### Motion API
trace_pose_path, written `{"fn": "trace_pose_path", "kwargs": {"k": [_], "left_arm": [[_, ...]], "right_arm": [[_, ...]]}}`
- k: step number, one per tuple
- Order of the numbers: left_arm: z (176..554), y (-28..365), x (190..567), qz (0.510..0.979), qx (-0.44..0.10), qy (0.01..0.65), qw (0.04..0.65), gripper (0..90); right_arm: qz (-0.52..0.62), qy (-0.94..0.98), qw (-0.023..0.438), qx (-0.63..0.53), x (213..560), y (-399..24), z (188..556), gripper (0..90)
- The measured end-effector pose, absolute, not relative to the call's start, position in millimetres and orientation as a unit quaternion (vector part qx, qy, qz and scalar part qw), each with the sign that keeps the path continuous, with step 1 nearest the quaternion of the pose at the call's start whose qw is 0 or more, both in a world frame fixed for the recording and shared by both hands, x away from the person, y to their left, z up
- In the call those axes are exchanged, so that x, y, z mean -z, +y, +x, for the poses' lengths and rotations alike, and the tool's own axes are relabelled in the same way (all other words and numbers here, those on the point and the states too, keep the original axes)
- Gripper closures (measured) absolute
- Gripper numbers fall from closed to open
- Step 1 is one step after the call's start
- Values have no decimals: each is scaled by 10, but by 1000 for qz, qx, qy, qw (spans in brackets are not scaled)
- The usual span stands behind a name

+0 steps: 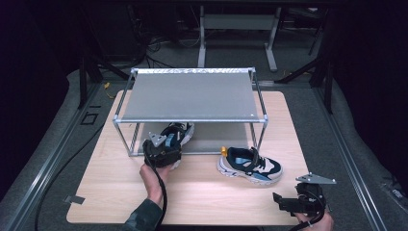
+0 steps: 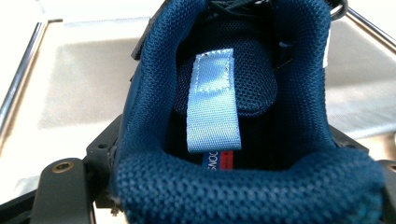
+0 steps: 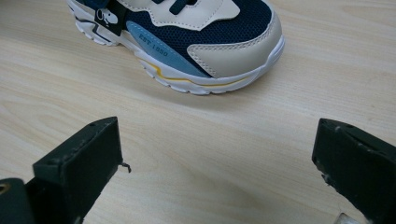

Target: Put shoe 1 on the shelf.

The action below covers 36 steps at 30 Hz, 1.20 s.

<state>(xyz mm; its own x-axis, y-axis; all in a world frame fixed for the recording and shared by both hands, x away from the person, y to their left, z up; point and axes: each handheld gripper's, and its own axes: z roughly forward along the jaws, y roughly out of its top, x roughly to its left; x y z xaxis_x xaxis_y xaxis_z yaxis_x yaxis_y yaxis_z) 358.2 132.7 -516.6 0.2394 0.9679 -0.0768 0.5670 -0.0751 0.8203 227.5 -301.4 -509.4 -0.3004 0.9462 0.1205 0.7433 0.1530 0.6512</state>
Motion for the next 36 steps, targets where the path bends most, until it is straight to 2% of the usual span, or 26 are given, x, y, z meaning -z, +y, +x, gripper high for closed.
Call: {"fn": "trace_pose_path", "kwargs": {"k": [9, 14, 16, 24, 29, 31, 36], "left_arm": [[3825, 1283, 5185, 673, -267, 581, 373, 221], [3997, 1247, 5219, 671, -290, 593, 338, 221], [4059, 1238, 5241, 682, -273, 587, 340, 221], [4183, 1129, 5384, 675, -270, 599, 336, 208], [4148, 1187, 5386, 687, -243, 578, 367, 156], [4112, 1199, 5382, 681, -249, 581, 370, 149], [3804, 1341, 5397, 663, -255, 580, 398, 150]], "right_arm": [[566, 747, 159, -312, 5090, -2998, 2272, 12], [562, 749, 159, -313, 5065, -2978, 2278, 13], [560, 751, 158, -313, 5054, -2977, 2283, 13], [559, 751, 155, -315, 5040, -2964, 2286, 15], [559, 749, 159, -317, 5055, -2978, 2265, 17], [560, 750, 156, -315, 5055, -2982, 2260, 17], [562, 746, 158, -321, 5068, -2998, 2224, 21]]}}
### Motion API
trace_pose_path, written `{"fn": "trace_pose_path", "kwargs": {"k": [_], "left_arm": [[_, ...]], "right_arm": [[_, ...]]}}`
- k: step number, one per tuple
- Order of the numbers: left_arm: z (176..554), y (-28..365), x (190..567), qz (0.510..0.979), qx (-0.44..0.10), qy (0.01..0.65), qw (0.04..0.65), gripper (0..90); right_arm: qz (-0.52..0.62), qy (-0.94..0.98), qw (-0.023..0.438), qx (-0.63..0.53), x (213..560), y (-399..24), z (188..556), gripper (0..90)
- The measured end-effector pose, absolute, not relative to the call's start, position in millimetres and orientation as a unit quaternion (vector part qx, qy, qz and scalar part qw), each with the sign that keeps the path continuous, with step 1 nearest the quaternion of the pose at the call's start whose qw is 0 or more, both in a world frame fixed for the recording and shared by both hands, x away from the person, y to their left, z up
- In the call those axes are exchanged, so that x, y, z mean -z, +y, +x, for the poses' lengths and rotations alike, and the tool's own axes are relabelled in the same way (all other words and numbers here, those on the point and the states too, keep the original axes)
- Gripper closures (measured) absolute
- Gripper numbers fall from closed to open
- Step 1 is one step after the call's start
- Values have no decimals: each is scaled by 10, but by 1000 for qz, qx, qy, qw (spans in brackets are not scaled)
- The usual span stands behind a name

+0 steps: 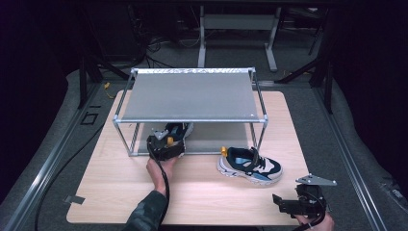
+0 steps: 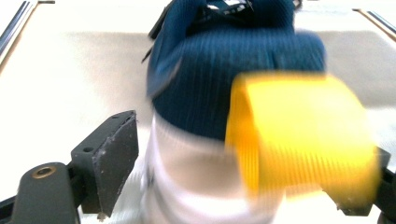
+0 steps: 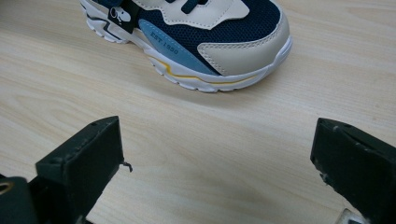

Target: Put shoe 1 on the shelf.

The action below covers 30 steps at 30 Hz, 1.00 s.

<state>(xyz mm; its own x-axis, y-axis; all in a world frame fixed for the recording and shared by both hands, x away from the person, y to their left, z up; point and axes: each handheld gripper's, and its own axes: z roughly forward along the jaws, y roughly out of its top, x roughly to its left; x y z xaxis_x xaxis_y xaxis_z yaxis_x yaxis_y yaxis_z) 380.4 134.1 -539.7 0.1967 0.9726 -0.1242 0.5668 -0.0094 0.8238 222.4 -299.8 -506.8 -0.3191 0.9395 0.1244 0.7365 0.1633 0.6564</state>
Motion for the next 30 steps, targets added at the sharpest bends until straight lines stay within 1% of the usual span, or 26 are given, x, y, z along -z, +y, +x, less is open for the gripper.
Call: {"fn": "trace_pose_path", "kwargs": {"k": [2, 4, 5, 6, 8, 10, 14, 17, 18, 20, 26, 30], "left_arm": [[3723, 1386, 5413, 660, -252, 579, 407, 167], [3654, 1410, 5427, 663, -253, 571, 412, 215], [3636, 1404, 5432, 665, -252, 564, 419, 276], [3634, 1382, 5430, 668, -260, 563, 412, 327], [3649, 1344, 5428, 664, -262, 568, 410, 333], [3667, 1320, 5425, 665, -263, 570, 405, 341], [3715, 1257, 5431, 665, -259, 573, 403, 350], [3743, 1222, 5433, 662, -258, 576, 404, 354], [3763, 1199, 5429, 663, -254, 579, 401, 355], [3820, 1155, 5443, 664, -251, 581, 399, 357], [3876, 1149, 5460, 674, -234, 581, 393, 337], [3836, 1227, 5445, 681, -225, 577, 391, 254]], "right_arm": [[562, 747, 157, -320, 5070, -3010, 2219, 22], [565, 743, 156, -323, 5078, -3012, 2219, 26], [567, 741, 156, -325, 5079, -3010, 2219, 29], [566, 741, 155, -326, 5080, -3009, 2223, 34], [564, 742, 153, -328, 5074, -3003, 2228, 53], [562, 743, 148, -332, 5067, -2995, 2231, 54], [562, 741, 152, -334, 5062, -2983, 2240, 57], [558, 742, 138, -344, 5064, -2992, 2258, 60], [562, 741, 148, -336, 5063, -2976, 2263, 63], [560, 742, 145, -338, 5060, -2963, 2272, 64], [559, 743, 147, -339, 5054, -2944, 2301, 72], [556, 745, 145, -339, 5044, -2925, 2300, 78]]}}
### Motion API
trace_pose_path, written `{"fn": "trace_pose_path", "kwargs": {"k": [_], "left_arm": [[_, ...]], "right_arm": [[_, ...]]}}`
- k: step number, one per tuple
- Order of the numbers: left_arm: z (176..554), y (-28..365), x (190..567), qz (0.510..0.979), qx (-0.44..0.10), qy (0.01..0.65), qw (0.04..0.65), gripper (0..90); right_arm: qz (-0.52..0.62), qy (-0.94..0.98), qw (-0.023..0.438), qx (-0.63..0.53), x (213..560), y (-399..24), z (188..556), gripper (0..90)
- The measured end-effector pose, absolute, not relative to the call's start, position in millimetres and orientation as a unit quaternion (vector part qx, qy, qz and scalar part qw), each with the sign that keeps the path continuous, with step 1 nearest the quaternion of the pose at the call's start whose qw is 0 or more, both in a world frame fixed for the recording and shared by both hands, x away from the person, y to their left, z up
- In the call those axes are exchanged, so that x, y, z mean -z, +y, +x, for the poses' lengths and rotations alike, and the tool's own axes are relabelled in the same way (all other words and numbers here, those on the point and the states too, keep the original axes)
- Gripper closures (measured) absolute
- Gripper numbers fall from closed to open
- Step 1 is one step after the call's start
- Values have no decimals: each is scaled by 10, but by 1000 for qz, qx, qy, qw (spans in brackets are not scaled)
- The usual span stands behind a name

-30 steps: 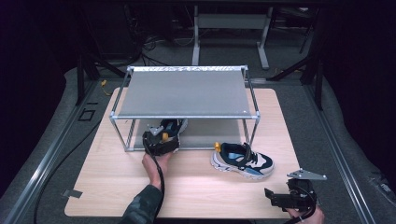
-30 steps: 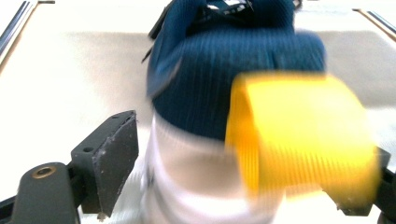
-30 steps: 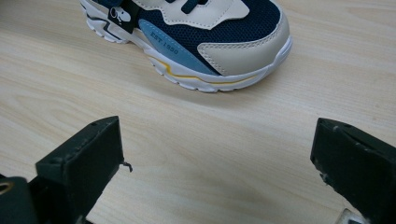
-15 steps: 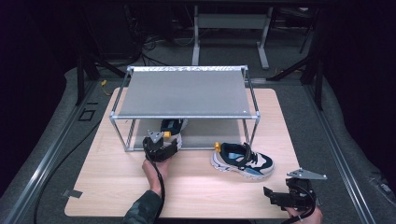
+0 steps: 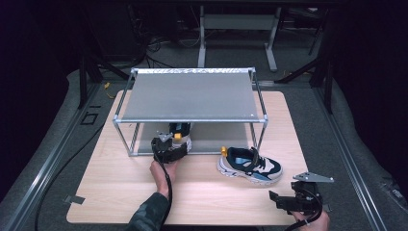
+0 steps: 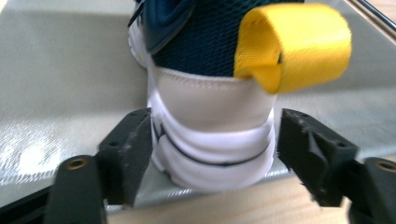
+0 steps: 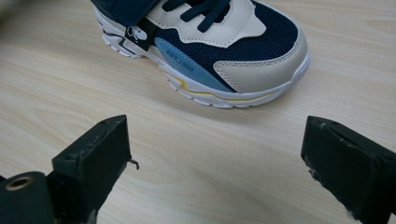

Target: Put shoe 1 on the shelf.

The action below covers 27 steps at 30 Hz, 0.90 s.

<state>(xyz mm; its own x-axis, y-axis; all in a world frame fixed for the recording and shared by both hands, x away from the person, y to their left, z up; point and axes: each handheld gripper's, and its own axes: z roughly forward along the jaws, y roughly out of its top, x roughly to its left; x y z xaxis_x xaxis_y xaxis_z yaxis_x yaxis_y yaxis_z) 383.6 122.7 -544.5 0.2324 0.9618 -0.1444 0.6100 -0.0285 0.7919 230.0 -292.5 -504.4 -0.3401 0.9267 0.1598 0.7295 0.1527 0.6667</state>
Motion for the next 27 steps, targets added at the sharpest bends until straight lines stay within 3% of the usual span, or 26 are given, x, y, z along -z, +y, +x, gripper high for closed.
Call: {"fn": "trace_pose_path", "kwargs": {"k": [4, 16, 27], "left_arm": [[3764, 1300, 5442, 700, -215, 562, 385, 163], [3526, 1617, 5380, 734, -197, 537, 366, 30], [3321, 1851, 5408, 763, -176, 520, 340, 1]], "right_arm": [[553, 747, 142, -339, 5045, -2878, 2312, 80], [537, 761, 138, -336, 4971, -2735, 2386, 96], [514, 777, 142, -334, 4868, -2533, 2498, 122]]}}
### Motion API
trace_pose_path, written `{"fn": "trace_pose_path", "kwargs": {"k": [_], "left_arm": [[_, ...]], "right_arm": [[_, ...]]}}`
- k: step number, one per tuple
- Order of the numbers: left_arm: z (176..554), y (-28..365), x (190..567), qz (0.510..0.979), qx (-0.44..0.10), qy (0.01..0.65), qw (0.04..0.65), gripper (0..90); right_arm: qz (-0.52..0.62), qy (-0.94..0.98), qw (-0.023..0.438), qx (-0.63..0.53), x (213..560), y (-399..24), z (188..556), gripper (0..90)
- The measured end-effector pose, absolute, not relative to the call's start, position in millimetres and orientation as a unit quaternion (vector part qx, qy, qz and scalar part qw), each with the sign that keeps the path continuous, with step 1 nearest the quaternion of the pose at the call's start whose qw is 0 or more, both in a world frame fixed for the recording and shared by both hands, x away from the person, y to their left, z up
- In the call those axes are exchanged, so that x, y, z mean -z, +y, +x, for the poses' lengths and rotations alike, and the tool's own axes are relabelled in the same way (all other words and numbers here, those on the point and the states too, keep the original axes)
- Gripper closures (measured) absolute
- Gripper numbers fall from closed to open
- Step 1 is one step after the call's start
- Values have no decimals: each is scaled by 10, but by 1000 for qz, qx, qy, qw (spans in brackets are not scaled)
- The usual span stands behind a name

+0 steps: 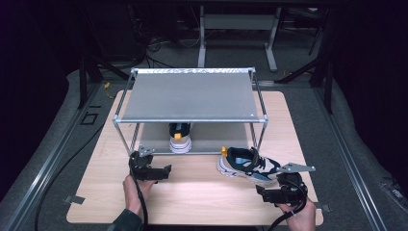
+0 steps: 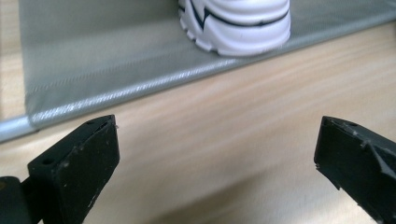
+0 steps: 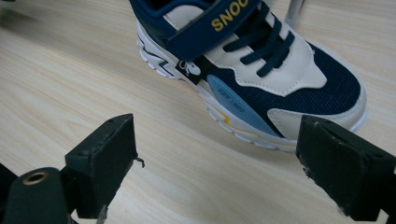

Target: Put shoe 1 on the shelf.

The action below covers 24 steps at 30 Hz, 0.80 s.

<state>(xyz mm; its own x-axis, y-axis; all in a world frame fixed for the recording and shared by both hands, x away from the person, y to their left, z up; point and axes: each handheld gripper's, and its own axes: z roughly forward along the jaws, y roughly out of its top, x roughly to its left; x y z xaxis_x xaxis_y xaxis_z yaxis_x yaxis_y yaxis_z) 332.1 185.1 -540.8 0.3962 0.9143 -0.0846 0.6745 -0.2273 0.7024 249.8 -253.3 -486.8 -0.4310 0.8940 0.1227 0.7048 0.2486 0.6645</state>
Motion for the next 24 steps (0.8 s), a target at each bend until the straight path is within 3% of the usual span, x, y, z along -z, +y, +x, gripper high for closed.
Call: {"fn": "trace_pose_path", "kwargs": {"k": [24], "left_arm": [[2816, 2446, 5437, 760, -190, 531, 323, 5]], "right_arm": [[472, 808, 141, -323, 4655, -2098, 2780, 135]]}}
